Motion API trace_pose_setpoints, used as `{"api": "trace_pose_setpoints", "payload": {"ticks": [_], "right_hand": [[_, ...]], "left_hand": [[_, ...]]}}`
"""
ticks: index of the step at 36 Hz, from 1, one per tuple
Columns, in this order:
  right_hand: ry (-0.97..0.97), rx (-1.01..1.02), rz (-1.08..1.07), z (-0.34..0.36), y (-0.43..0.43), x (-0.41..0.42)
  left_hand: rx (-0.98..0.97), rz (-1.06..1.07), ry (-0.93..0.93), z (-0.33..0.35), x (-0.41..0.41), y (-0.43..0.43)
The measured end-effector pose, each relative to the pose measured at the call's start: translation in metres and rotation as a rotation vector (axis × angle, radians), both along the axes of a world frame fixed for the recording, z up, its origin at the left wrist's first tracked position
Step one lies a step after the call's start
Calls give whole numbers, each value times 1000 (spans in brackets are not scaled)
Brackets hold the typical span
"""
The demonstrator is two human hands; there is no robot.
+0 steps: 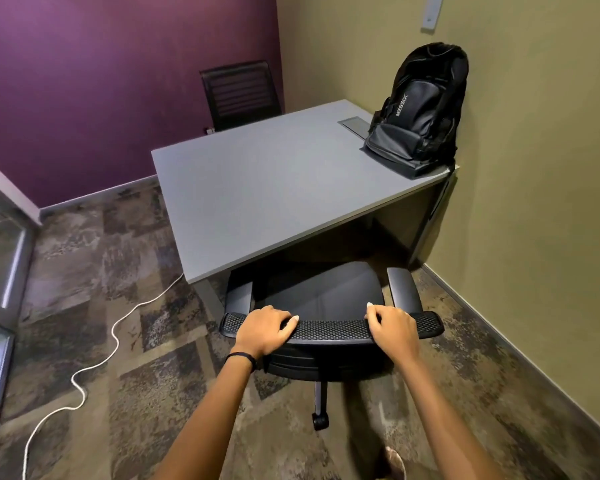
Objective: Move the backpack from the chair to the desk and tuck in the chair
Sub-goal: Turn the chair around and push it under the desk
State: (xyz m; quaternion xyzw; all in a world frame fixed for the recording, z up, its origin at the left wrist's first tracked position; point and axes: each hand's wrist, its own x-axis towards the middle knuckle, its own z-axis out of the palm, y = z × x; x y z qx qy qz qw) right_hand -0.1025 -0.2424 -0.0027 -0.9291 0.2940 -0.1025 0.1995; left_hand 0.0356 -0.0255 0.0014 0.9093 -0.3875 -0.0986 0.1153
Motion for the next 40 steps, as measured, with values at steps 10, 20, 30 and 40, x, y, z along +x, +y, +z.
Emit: {"api": "trace_pose_setpoints", "payload": {"ticks": [10, 20, 30, 40], "right_hand": [[39, 16, 32, 12, -27, 30], [44, -1, 118, 16, -73, 53], [88, 16, 184, 19, -139, 77], [104, 12, 263, 17, -195, 107]], "left_hand": [[69, 19, 78, 8, 28, -31], [37, 88, 115, 11, 35, -70], [-5, 204, 167, 12, 32, -124], [-15, 303, 166, 9, 42, -172]]}}
